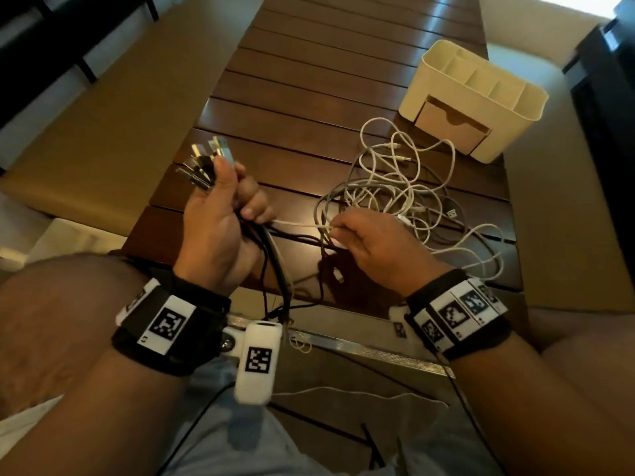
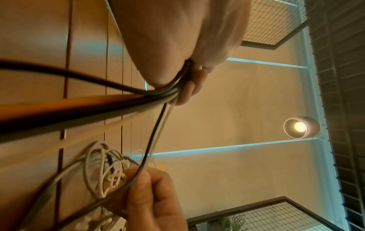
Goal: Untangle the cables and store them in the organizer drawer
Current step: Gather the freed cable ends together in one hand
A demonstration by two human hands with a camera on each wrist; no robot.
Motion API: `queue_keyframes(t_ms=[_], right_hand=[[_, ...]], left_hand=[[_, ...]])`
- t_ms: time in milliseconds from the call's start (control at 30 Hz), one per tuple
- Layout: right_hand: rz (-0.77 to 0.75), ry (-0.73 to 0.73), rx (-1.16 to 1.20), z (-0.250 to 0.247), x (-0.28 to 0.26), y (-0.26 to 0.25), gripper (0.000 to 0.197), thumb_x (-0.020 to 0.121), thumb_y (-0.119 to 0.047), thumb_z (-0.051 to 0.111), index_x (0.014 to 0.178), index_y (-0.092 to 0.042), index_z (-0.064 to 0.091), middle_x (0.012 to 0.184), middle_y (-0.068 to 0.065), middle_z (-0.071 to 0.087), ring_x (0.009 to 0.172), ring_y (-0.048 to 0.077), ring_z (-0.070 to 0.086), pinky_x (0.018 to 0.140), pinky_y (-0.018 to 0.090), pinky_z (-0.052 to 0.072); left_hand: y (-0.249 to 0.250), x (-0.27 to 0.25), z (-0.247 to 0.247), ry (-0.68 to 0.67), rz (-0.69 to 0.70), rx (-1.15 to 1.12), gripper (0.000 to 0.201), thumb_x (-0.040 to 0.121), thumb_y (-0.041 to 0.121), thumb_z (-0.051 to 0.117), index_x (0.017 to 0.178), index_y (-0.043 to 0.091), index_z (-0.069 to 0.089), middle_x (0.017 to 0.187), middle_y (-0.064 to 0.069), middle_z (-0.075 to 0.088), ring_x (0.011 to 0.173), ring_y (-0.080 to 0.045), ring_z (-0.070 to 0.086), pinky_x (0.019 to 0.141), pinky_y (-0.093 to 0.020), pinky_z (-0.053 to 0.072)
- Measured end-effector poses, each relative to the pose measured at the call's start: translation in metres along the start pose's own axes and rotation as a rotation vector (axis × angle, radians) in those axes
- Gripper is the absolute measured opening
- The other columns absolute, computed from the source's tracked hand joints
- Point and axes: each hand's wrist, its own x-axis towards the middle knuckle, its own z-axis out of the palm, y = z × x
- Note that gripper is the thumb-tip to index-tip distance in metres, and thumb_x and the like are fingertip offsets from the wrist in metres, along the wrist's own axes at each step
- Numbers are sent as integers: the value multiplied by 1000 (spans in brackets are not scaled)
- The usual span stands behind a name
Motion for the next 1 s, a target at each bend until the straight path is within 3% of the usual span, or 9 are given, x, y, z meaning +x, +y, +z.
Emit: queue_keyframes(t_ms=[133,200,333,400,533,700,767,867,1000], right_hand=[[-19,105,-20,-14,3,2,16,100,-22,55,100,-10,65,91,-8,54,83,2,46,73,10,37],[-54,164,6,-19,2,-3,13,99,-19,56,98,-9,65,90,-6,56,83,4,48,72,12,38],[-136,230,26,-24,2,-15,13,98,-19,55,96,-10,63,89,-7,50,78,6,44,70,10,34],[-153,233,19,-24,2,-16,16,97,-24,51,95,-11,61,88,-8,48,77,5,42,69,10,33],[-161,217,57,-24,0,-19,26,97,-30,49,96,-10,64,87,-6,55,77,5,47,68,16,40],[-173,189,32,-35,3,-27,31,101,-37,46,95,-13,65,73,-3,59,62,8,53,58,19,42],[-115,152,-63,-40,4,-18,36,102,-44,40,94,-17,63,76,-6,59,67,8,55,66,23,44],[115,42,-199,-49,2,6,32,102,-50,35,91,-29,57,79,-15,52,74,2,48,89,44,45],[221,54,-216,-56,1,9,15,103,-37,44,96,-31,56,84,-19,49,82,3,46,104,48,37]], left_hand=[[-1,-1,-3,-21,7,236,21,100,33,51,83,20,50,57,9,33,47,-6,30,49,-22,32],[-7,-4,-3,-58,4,481,23,97,24,62,75,24,55,56,8,37,47,-9,33,51,-25,33],[-12,-15,8,-262,-54,823,22,91,26,68,85,7,60,64,0,44,55,-13,41,52,-25,40],[-14,-18,14,-369,-73,910,22,93,25,66,80,10,57,64,-5,43,56,-17,40,52,-26,38],[-12,-17,15,-368,52,938,17,92,17,70,76,19,64,55,9,51,50,-6,44,51,-21,37],[0,-16,9,-341,122,694,11,87,19,71,77,24,69,56,6,48,47,-13,39,46,-27,34],[8,-14,7,-283,92,545,11,87,15,68,77,17,64,52,6,44,43,-13,35,45,-28,30],[21,-10,-3,-187,48,370,21,90,9,57,72,20,63,51,7,38,41,-9,26,43,-22,24],[12,-6,-17,-160,-33,570,24,89,9,63,70,23,62,53,5,37,44,-14,29,49,-34,20]])
